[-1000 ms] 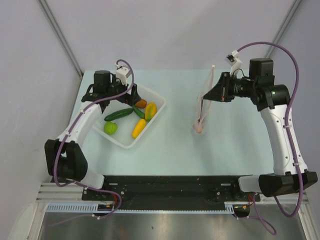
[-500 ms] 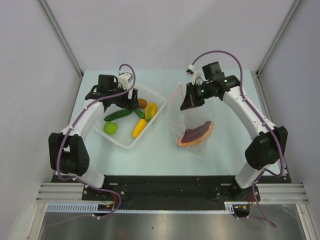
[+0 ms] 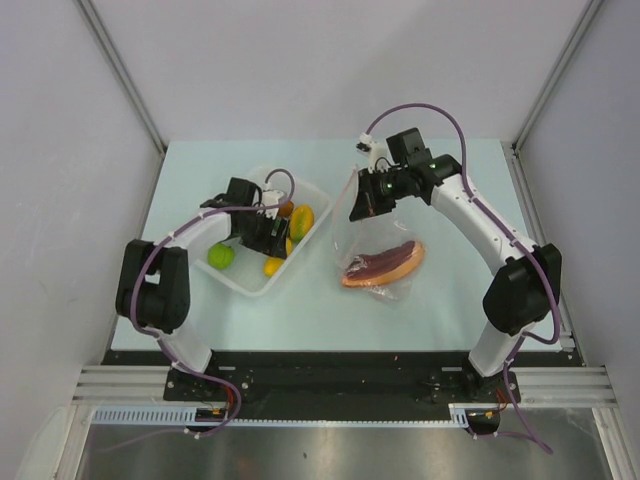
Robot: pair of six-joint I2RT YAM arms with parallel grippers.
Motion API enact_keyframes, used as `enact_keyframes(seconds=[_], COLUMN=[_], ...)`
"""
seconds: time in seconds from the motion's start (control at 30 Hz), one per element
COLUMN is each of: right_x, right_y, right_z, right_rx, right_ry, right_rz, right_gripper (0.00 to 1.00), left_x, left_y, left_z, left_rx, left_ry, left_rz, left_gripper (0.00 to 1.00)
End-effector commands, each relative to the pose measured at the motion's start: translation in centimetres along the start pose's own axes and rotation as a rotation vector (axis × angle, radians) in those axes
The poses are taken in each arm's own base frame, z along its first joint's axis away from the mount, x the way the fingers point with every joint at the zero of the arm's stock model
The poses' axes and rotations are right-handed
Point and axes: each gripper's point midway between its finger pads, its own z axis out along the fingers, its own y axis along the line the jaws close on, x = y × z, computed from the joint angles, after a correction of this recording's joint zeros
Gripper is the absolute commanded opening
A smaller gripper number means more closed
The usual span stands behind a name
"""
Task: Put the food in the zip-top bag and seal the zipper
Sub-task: Pick up the fake fruit from the bin.
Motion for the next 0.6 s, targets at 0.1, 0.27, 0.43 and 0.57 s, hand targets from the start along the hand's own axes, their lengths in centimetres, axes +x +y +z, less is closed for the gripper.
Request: enact_keyframes(seconds=[0.1,0.27,0.43,0.57], right_x=[-0.9,-1.4,-3.2,-4.9], right_y=[1.2,1.9,2.6,4.4], right_z=[-0.9,-1.1,-1.7,-1.8], right_rx=[0.011,-0.003,-0.005,-0.066], right_ry=[-0.029,-0.036,-0.092,-0.101], right_rz=[-0.01,0.044,0.089,0.115], right_gripper=[0.0,0.0,0.0,0.0], left_x=[0.9,-0.1,-4.5,-7.9], left_y=[-0.6,-1.8,-1.7,-3.6], left_z=[1.8,0.2,-5.6,-10.3], left_rx=[0.024,0.053,0.067,0.122], left_ry=[0.058,0.0,-0.233,-0.4], left_rz=[-0.056,-0.06,-0.066,-0.02], left_gripper=[0.68,0.61,0.43,0.38])
